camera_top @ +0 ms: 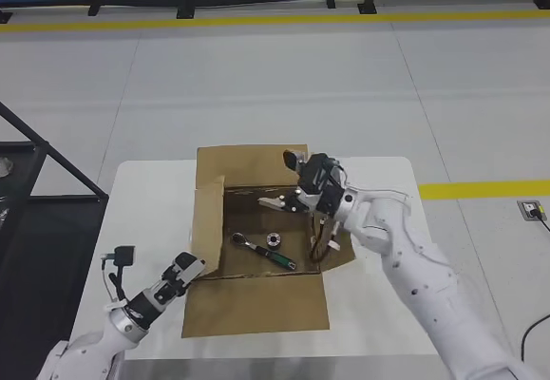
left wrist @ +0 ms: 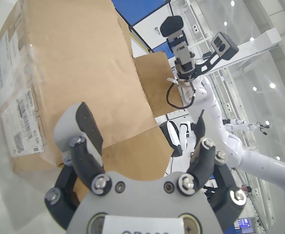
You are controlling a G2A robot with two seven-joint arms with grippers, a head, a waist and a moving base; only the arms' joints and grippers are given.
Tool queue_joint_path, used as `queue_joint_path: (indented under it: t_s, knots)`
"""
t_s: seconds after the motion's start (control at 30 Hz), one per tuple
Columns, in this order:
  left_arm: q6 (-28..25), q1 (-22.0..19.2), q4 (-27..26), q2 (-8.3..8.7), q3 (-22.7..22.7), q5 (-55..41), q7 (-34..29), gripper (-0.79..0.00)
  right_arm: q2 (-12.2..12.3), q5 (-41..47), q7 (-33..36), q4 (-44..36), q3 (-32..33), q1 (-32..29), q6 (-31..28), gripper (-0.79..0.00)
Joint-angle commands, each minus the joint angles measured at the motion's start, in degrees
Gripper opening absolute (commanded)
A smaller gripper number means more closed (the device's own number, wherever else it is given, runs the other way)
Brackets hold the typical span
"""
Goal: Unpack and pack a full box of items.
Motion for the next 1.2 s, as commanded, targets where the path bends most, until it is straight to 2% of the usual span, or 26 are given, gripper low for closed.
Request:
queue_joint_path:
  t_s: [0.0, 0.13, 0.23, 0.6, 0.67, 0.83, 0.93, 1.03, 1.1, 1.17]
  knots:
    - [0.2, -0.4, 0.0, 0.01, 0.4, 0.3, -0.2, 0.0, 1.6, 1.1, 4.0, -8.5, 5.3, -5.8, -0.3, 0.0]
    - [0.5, -1.0, 0.2, 0.02, 1.3, 0.8, -0.4, 0.0, 3.3, 5.2, 9.7, -19.2, 12.3, -14.0, 1.0, 0.0]
    - [0.7, -1.3, 0.4, 0.02, 1.9, 1.3, -0.4, 0.0, 4.1, 11.3, 10.3, -22.9, 16.6, -18.5, -0.1, 0.0]
    - [1.2, -1.9, 0.9, 0.08, 3.2, 2.6, -0.1, 0.0, 4.2, 12.7, 11.8, -23.0, 16.1, -19.1, -0.2, 0.0]
    - [1.3, -1.7, 0.8, 0.09, 3.4, 2.7, 0.0, 0.0, 4.3, 14.7, 12.0, -21.8, 16.7, -18.6, -0.4, 0.0]
    - [1.6, -1.6, 1.1, 0.12, 3.7, 3.0, 0.3, 0.0, 5.0, 23.0, 13.2, -19.1, 19.1, -19.0, -5.3, 0.0]
    - [1.8, -1.6, 1.3, 0.12, 4.0, 3.3, 0.5, 0.0, 5.6, 31.8, 17.5, -16.1, 20.4, -18.8, -8.5, 0.0]
    - [2.1, -1.6, 1.2, 0.13, 4.3, 3.8, 0.7, 0.0, 6.4, 42.4, 24.7, -12.4, 21.0, -17.9, -10.6, 0.0]
    - [2.7, -1.7, 1.2, 0.13, 4.6, 4.4, 1.0, 0.0, 7.0, 48.7, 30.8, -10.1, 20.7, -16.9, -10.7, 0.0]
    - [3.2, -1.9, 1.3, 0.11, 4.9, 4.7, 1.2, 0.0, 7.5, 54.7, 37.4, -7.8, 20.1, -15.4, -8.4, 0.0]
